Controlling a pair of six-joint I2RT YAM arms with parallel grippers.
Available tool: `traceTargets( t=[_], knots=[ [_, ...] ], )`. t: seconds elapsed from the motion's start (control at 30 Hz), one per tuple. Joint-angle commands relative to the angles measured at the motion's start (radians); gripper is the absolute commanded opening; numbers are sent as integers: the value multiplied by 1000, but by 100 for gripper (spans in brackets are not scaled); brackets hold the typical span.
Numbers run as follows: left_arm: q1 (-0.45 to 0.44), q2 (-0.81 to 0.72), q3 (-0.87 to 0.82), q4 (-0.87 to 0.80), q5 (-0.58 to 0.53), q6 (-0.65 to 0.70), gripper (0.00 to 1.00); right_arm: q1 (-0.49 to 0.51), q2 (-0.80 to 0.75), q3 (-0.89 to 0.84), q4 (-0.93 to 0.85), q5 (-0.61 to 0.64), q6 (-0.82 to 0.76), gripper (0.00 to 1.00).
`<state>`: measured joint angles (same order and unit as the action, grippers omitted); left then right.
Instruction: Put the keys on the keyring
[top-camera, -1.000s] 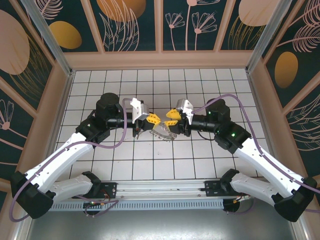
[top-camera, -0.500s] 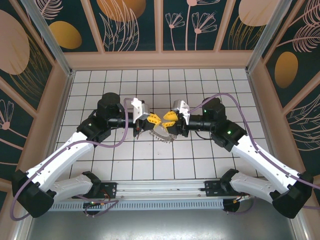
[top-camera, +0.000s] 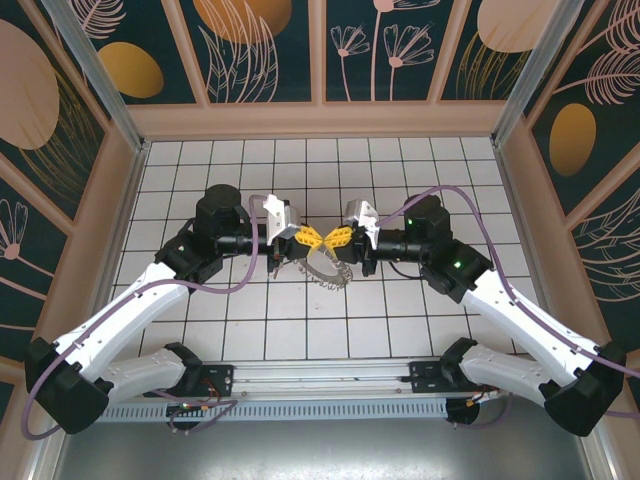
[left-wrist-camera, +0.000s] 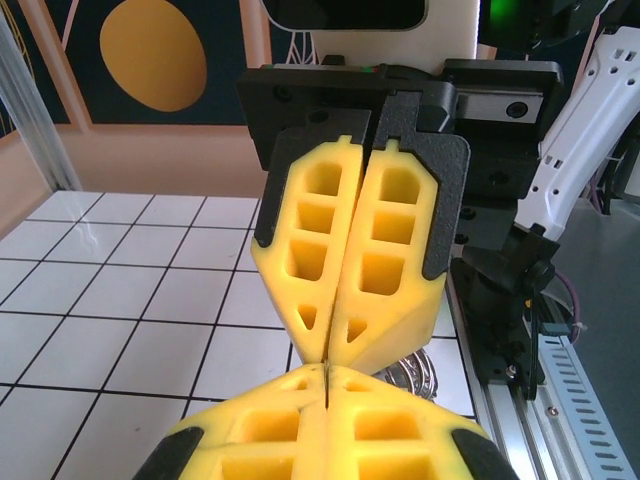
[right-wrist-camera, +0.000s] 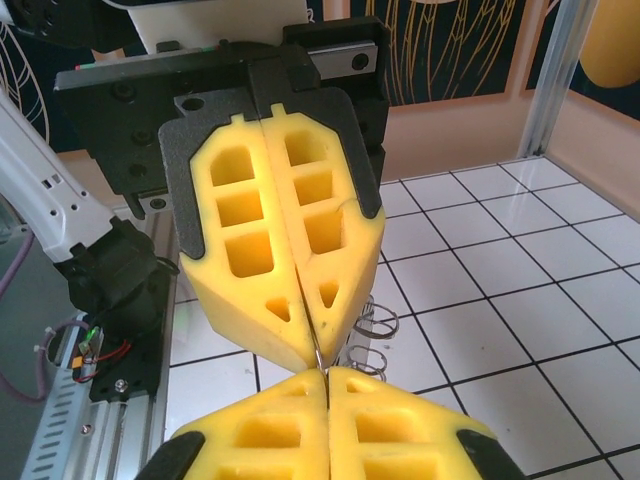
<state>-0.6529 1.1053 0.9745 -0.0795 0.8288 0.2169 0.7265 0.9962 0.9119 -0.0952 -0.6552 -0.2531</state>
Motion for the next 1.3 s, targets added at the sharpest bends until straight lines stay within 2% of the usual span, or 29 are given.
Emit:
traceTargets(
  t=[0.0, 0.2, 0.37, 0.47, 0.67, 0.8, 0.9, 0.97, 1.03, 1.27],
  knots=[
    [-4, -9, 13, 34, 33, 9, 0, 2, 7, 7, 17, 12, 3, 5],
    [-3, -9, 11, 38, 32, 7, 0, 4, 8, 9, 12, 21, 1, 5],
    [-4, -7, 12, 41, 34, 6, 0, 11, 18, 12, 5, 49, 1, 14],
    [-5, -9, 10, 41, 32, 5, 0, 13, 22, 14, 5, 55, 1, 16],
    [-5, -10, 9, 41, 26, 6, 0, 14, 33, 32, -11, 59, -11, 0],
    [-5, -14, 4, 48, -11, -3, 0, 14, 18, 33, -8, 82, -19, 0],
    [-4, -39, -40, 59, -53, -10, 12, 14, -19, 20, 18, 96, -21, 0],
    [-5, -60, -63, 71, -79, -20, 26, 14, -46, 9, 36, 99, -22, 0],
    [-5, -81, -82, 82, -96, -29, 36, 14, -64, 0, 47, 101, -24, 0],
    [-5, -116, -107, 96, -106, -48, 40, 14, -91, -28, 68, 85, -23, 0]
  ],
)
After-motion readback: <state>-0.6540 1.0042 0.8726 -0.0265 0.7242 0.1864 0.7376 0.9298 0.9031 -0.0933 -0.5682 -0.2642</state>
